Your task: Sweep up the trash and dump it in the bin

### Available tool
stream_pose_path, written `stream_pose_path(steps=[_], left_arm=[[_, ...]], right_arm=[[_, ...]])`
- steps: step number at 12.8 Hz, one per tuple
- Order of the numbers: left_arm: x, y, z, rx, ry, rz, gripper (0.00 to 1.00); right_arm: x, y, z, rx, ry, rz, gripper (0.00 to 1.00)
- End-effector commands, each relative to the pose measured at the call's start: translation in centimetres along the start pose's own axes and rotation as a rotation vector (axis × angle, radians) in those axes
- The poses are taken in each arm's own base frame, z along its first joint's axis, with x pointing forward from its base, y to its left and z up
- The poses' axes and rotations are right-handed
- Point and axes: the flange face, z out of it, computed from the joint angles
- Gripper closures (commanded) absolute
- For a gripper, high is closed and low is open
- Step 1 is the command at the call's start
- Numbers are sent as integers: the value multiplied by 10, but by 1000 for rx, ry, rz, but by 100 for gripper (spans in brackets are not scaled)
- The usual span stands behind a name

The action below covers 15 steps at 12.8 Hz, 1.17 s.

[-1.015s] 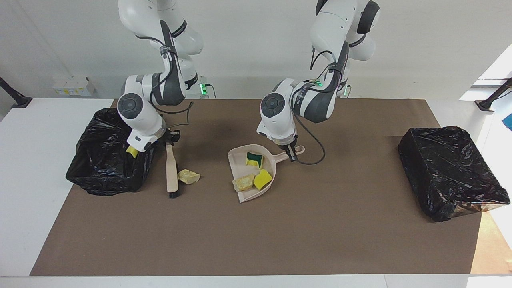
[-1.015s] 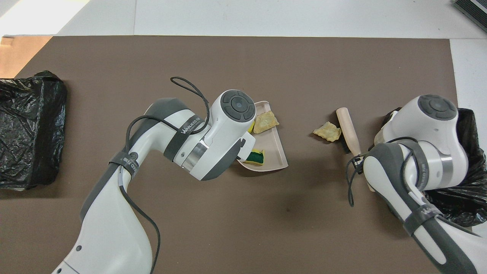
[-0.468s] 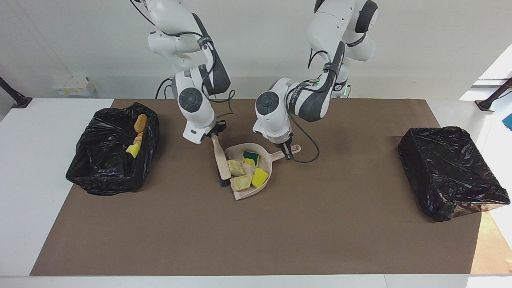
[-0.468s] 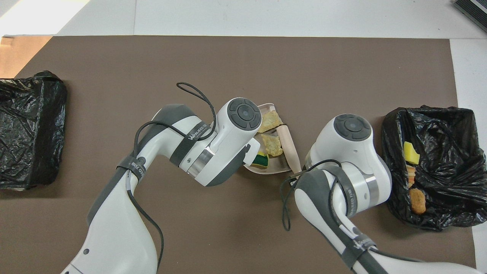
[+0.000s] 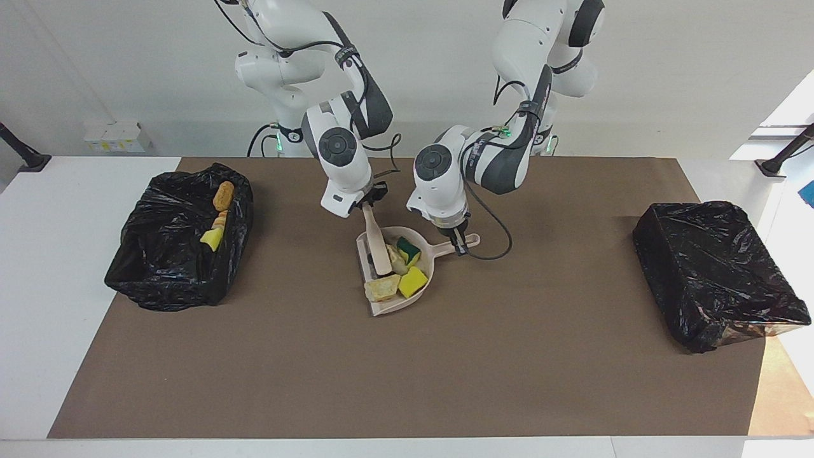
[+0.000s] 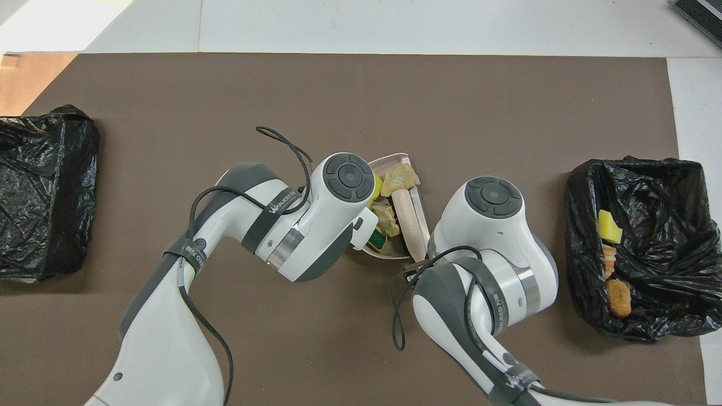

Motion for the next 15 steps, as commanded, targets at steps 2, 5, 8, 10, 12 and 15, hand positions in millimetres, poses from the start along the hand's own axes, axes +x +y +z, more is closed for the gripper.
stream_pose_path(steps=[2,5,8,10,12,15], left_arm=[[-38,-23,24,-9,86,85,100],[-58,-33,40,22,121,155,100],[-70,-41,37,18,140,184,100],[-84,-48,28,26,146,195,100],[-108,-61,13,43,157,210,100],[-149,-87,-1,54,165,218,100]], right_arm=[[-6,1,-37,32,-34,10,100],[-31,-4,-63,19,-38,2,100],[-62,-20,-93,-1,-17,173,100],[-89,-56,-96,-29,11,201,100],[-113,-95,-85,-43,46,214,100],[-137,-131,-68,28,39,213,100]])
